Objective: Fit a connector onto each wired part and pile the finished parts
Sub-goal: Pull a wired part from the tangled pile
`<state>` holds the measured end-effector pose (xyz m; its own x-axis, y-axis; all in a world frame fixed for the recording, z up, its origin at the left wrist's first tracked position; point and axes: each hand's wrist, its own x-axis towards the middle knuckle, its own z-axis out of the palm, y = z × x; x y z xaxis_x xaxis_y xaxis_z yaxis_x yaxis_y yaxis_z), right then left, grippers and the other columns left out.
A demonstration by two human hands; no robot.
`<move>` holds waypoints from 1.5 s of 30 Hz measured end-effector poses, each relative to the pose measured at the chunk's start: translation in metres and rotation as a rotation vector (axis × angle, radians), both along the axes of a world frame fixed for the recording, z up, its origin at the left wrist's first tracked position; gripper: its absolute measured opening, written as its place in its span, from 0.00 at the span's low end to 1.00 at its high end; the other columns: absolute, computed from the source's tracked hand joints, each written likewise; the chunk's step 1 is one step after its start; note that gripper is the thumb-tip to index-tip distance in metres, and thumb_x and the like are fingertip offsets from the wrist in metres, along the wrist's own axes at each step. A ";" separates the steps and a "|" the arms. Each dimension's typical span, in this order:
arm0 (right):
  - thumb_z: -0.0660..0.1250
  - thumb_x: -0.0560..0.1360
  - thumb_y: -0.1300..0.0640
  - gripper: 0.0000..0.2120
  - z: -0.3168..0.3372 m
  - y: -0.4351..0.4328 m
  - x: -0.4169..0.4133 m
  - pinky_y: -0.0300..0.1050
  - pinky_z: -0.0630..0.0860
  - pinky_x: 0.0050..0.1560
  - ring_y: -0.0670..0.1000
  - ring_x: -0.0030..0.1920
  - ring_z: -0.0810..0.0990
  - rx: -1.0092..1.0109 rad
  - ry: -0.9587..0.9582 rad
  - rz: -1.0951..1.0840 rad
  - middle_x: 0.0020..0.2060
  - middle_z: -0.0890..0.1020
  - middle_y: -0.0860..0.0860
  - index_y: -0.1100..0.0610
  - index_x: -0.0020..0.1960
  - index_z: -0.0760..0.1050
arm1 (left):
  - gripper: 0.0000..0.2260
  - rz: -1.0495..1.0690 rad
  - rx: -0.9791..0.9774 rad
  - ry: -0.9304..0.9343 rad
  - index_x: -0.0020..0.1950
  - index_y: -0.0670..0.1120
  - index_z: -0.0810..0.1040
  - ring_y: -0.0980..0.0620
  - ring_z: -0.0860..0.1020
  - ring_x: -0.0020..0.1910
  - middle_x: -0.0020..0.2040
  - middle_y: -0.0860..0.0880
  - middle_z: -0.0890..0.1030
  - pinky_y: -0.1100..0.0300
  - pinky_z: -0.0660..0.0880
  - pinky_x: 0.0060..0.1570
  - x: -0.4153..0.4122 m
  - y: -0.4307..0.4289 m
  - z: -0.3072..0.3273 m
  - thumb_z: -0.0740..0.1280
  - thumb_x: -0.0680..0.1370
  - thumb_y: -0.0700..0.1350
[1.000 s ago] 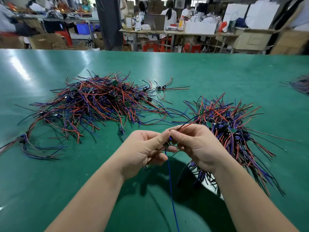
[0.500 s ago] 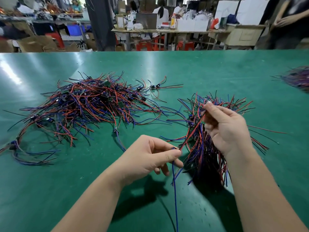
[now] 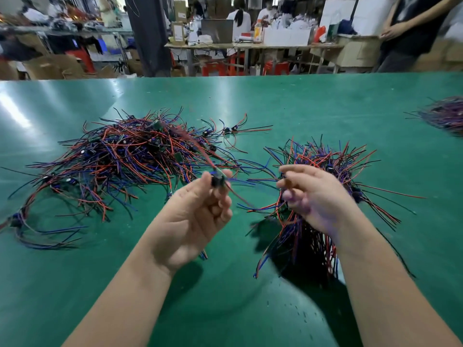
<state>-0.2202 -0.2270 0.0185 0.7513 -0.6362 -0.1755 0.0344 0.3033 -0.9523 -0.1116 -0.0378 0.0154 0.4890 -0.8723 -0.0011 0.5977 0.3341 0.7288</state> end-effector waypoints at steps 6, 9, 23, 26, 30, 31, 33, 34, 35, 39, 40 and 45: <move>0.70 0.72 0.69 0.06 -0.004 0.021 -0.001 0.34 0.69 0.25 0.46 0.26 0.76 -0.344 0.183 0.375 0.30 0.81 0.53 0.59 0.43 0.81 | 0.21 0.117 -0.040 0.156 0.35 0.45 0.84 0.58 0.80 0.31 0.35 0.51 0.84 0.64 0.78 0.34 -0.002 0.001 0.001 0.85 0.47 0.48; 0.73 0.67 0.59 0.09 -0.003 0.033 0.002 0.35 0.70 0.30 0.46 0.29 0.76 -0.370 0.079 0.450 0.33 0.83 0.52 0.54 0.47 0.83 | 0.22 0.150 0.006 0.096 0.38 0.46 0.82 0.57 0.80 0.30 0.35 0.50 0.84 0.64 0.78 0.34 -0.007 -0.004 -0.003 0.84 0.49 0.48; 0.68 0.65 0.55 0.07 -0.003 0.045 0.011 0.34 0.72 0.33 0.43 0.30 0.76 -0.120 -0.275 0.220 0.30 0.80 0.47 0.55 0.37 0.85 | 0.05 0.298 0.278 -0.968 0.40 0.51 0.81 0.61 0.77 0.34 0.36 0.56 0.83 0.71 0.71 0.38 -0.022 -0.010 -0.015 0.75 0.67 0.43; 0.67 0.65 0.56 0.07 0.002 0.032 0.005 0.31 0.73 0.29 0.41 0.28 0.76 -0.040 -0.278 0.221 0.29 0.80 0.47 0.55 0.36 0.85 | 0.09 0.374 0.330 -1.193 0.48 0.54 0.83 0.61 0.81 0.43 0.44 0.58 0.84 0.66 0.74 0.47 -0.019 -0.011 -0.019 0.74 0.71 0.43; 0.69 0.67 0.55 0.07 0.000 0.027 -0.002 0.35 0.70 0.30 0.47 0.30 0.74 -0.188 -0.190 0.365 0.32 0.79 0.52 0.56 0.39 0.85 | 0.11 0.249 0.343 -0.642 0.41 0.45 0.85 0.53 0.82 0.38 0.40 0.46 0.85 0.62 0.79 0.41 -0.020 -0.012 -0.014 0.71 0.69 0.52; 0.70 0.67 0.55 0.08 -0.002 0.029 -0.001 0.38 0.67 0.30 0.51 0.31 0.72 -0.269 -0.140 0.376 0.33 0.79 0.55 0.57 0.40 0.85 | 0.13 0.183 0.341 -0.556 0.40 0.44 0.85 0.51 0.82 0.36 0.39 0.45 0.85 0.61 0.79 0.39 -0.021 -0.012 -0.015 0.71 0.67 0.54; 0.71 0.68 0.54 0.07 -0.006 0.033 0.003 0.39 0.64 0.31 0.51 0.32 0.69 -0.360 -0.070 0.361 0.31 0.78 0.56 0.57 0.39 0.84 | 0.12 0.128 0.359 -0.513 0.39 0.45 0.85 0.52 0.81 0.32 0.36 0.45 0.84 0.63 0.78 0.35 -0.025 -0.012 -0.014 0.73 0.63 0.52; 0.71 0.69 0.55 0.07 -0.008 0.034 0.005 0.38 0.63 0.31 0.50 0.32 0.69 -0.389 -0.051 0.342 0.30 0.77 0.55 0.58 0.38 0.84 | 0.11 0.127 0.391 -0.514 0.38 0.45 0.85 0.53 0.80 0.31 0.34 0.46 0.84 0.64 0.77 0.34 -0.027 -0.014 -0.014 0.74 0.62 0.51; 0.71 0.71 0.57 0.07 -0.009 0.035 0.007 0.38 0.63 0.31 0.50 0.32 0.68 -0.426 -0.038 0.318 0.30 0.76 0.56 0.58 0.36 0.83 | 0.10 0.130 0.427 -0.515 0.36 0.46 0.85 0.54 0.79 0.30 0.33 0.47 0.83 0.63 0.75 0.34 -0.027 -0.015 -0.014 0.75 0.61 0.50; 0.72 0.73 0.59 0.10 -0.012 0.028 0.009 0.37 0.66 0.29 0.47 0.28 0.69 -0.527 -0.027 0.083 0.24 0.73 0.50 0.56 0.33 0.80 | 0.09 0.018 0.551 -0.530 0.33 0.44 0.83 0.52 0.73 0.27 0.29 0.46 0.79 0.64 0.67 0.29 -0.024 -0.013 -0.015 0.77 0.60 0.49; 0.72 0.73 0.58 0.11 -0.012 0.027 0.009 0.37 0.67 0.29 0.47 0.28 0.70 -0.533 -0.026 0.027 0.23 0.74 0.49 0.54 0.32 0.81 | 0.08 -0.041 0.573 -0.540 0.32 0.45 0.82 0.53 0.73 0.27 0.29 0.46 0.79 0.65 0.68 0.28 -0.024 -0.012 -0.014 0.77 0.61 0.47; 0.72 0.73 0.61 0.11 -0.009 0.021 0.010 0.34 0.68 0.25 0.44 0.24 0.72 -0.390 -0.072 -0.181 0.22 0.75 0.47 0.57 0.32 0.79 | 0.07 -0.284 0.635 -0.677 0.33 0.46 0.81 0.56 0.76 0.27 0.30 0.48 0.80 0.68 0.71 0.28 -0.024 -0.007 -0.016 0.77 0.68 0.42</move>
<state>-0.2100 -0.2055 0.0099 0.6228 -0.7673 0.1529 0.1244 -0.0958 -0.9876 -0.1351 -0.0449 -0.0006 0.3301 -0.8922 -0.3083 -0.0169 -0.3322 0.9431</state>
